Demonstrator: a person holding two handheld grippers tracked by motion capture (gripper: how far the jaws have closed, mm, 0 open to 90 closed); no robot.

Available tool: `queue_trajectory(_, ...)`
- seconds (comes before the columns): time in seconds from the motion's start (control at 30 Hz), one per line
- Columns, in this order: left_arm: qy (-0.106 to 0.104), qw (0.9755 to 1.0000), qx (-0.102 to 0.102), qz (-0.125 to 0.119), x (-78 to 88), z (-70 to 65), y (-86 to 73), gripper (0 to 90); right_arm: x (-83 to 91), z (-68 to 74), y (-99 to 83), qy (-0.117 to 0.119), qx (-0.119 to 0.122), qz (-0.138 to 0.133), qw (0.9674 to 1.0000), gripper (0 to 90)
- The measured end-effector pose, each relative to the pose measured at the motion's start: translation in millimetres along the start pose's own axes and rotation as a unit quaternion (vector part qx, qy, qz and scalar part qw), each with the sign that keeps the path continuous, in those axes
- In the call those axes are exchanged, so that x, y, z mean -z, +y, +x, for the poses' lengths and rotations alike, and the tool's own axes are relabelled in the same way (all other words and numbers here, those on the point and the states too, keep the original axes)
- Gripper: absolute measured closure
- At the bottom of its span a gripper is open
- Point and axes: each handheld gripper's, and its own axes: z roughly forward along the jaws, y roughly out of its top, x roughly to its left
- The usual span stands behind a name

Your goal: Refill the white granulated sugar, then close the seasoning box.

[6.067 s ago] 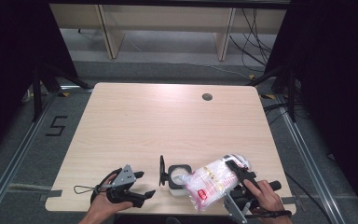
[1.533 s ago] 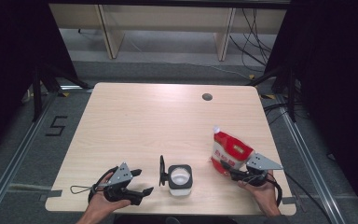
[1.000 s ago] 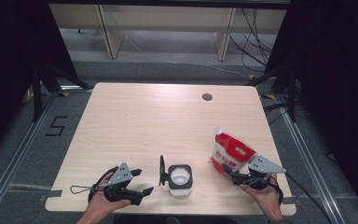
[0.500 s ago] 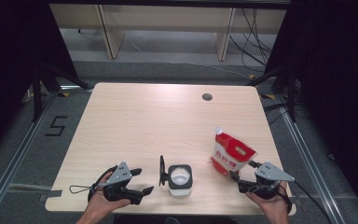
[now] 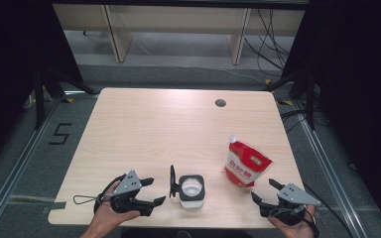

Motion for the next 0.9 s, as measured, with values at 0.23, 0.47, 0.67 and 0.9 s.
queue_trajectory(0.23,-0.005,0.9998,-0.018,0.001,5.5,-0.2,0.4,36.1,5.4,4.5,-5.2,-0.004,0.004,0.01,0.9999,22.5)
queue_trajectory(0.47,-0.013,0.9994,-0.027,-0.02,9.4,-2.2,3.5,61.5,6.7,5.3,-7.0,-0.014,0.017,0.009,0.9997,22.4)
queue_trajectory(0.67,-0.002,0.9987,-0.041,-0.03,11.5,-5.0,8.5,88.9,7.5,7.4,-6.7,-0.01,0.013,0.022,0.9996,22.5)
queue_trajectory(0.9,0.001,0.997,-0.067,-0.038,16.0,-10.1,20.3,89.4,6.3,7.8,-6.0,-0.013,0.022,0.007,0.9996,23.3)
